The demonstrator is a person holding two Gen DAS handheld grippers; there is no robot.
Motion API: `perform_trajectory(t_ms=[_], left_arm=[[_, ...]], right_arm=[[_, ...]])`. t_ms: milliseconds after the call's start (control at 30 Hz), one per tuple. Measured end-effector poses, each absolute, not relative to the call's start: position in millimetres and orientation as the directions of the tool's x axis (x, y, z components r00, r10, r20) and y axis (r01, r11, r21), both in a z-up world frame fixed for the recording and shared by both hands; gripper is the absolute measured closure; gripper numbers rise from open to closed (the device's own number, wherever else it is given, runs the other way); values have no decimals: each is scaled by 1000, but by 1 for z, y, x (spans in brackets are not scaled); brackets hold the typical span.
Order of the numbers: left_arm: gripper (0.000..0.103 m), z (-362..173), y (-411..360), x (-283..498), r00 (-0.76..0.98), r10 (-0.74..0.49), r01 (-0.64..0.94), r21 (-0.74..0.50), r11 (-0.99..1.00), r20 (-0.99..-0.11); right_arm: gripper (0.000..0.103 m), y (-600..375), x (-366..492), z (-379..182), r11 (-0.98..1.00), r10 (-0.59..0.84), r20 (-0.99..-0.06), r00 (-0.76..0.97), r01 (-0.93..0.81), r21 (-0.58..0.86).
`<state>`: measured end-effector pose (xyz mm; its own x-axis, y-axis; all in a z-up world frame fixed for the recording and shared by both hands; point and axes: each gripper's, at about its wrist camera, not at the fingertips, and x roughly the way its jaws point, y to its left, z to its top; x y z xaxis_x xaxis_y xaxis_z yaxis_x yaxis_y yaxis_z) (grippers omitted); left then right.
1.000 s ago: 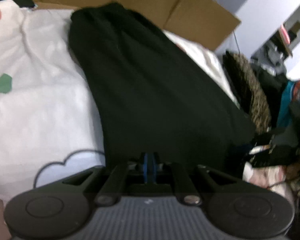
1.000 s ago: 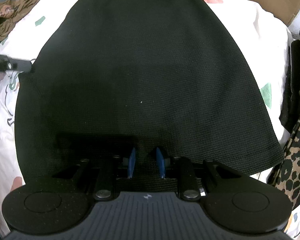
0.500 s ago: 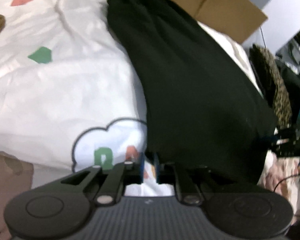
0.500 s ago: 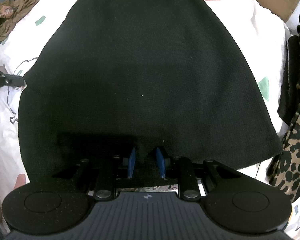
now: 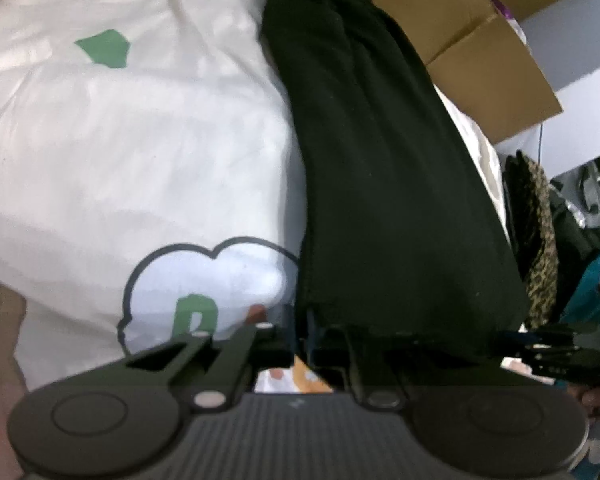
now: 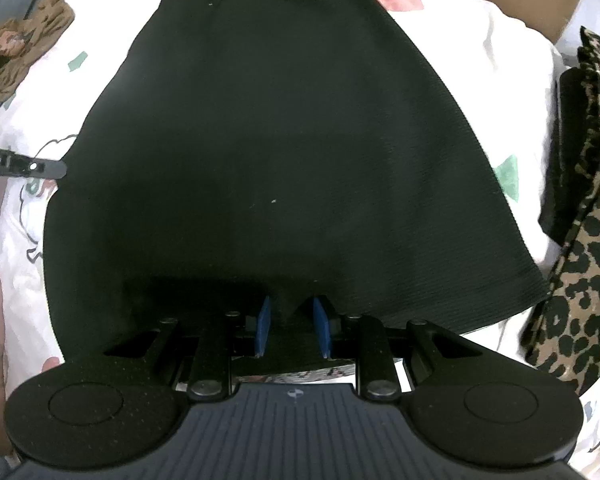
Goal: Fold clothes
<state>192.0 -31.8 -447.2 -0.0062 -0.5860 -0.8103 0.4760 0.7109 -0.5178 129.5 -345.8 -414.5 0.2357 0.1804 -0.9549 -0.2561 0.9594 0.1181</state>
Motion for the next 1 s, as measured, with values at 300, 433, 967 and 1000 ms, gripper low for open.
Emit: perform_trajectory(t_ms=[300,433,967,1000], left_arm=[[87,-461,-20,195,-89,-632,346,-619,705,-770],[80,-468,-15,191,-123,-671,275,-674,685,-732],[70,-490,-8,157,-288,-745,125,-795,593,-602],[70,-491,-9,153,-295,-744,127,-797,591,-599]], right_arm=[[73,-369,135,-417,979,123,-955,268,-191,72],[73,-382,137,-419,987,95,-954,284,-152,53],[73,-396,131,-412,987,81,-952,294,-160,34],[73,-396,132,-412,987,79,-952,296,-160,32]])
